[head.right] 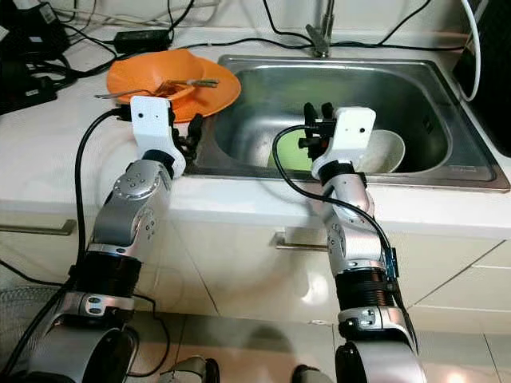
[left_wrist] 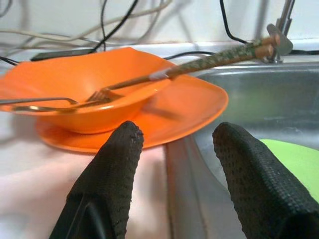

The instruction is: Kitchen organization

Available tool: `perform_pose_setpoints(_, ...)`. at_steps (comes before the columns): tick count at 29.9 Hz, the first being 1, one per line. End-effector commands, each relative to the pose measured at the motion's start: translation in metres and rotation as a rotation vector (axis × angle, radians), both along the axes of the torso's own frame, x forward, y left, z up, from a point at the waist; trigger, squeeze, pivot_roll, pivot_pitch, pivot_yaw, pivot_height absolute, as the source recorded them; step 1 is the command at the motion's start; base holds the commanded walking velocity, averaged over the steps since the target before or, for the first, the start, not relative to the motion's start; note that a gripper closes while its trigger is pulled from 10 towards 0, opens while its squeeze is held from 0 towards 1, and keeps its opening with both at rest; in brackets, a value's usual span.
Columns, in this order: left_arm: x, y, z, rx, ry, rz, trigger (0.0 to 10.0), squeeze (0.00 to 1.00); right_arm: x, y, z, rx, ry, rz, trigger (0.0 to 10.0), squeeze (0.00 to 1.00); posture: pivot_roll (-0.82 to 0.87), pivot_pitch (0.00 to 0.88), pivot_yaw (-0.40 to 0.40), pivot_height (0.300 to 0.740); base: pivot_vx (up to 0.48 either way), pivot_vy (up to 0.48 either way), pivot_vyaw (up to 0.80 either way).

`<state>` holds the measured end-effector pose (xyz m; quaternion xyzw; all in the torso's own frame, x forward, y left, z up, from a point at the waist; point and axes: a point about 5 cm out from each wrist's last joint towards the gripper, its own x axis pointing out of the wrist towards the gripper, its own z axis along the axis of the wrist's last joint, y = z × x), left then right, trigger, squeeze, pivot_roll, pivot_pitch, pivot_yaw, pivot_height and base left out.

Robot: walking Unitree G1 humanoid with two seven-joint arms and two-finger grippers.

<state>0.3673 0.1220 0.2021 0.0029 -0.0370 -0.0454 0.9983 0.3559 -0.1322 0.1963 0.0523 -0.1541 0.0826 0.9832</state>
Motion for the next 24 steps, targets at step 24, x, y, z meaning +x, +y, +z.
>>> perform_pose_setpoints(24, -0.0011, 0.0014, 0.0, -0.027, -0.013, 0.01, 10.0, 0.0, -0.0003, -0.0002, 0.0036, -0.006, -0.008, 0.0, 10.0, 0.0, 0.07, 0.083, 0.035, 0.74, 0.0, 0.0, 0.0)
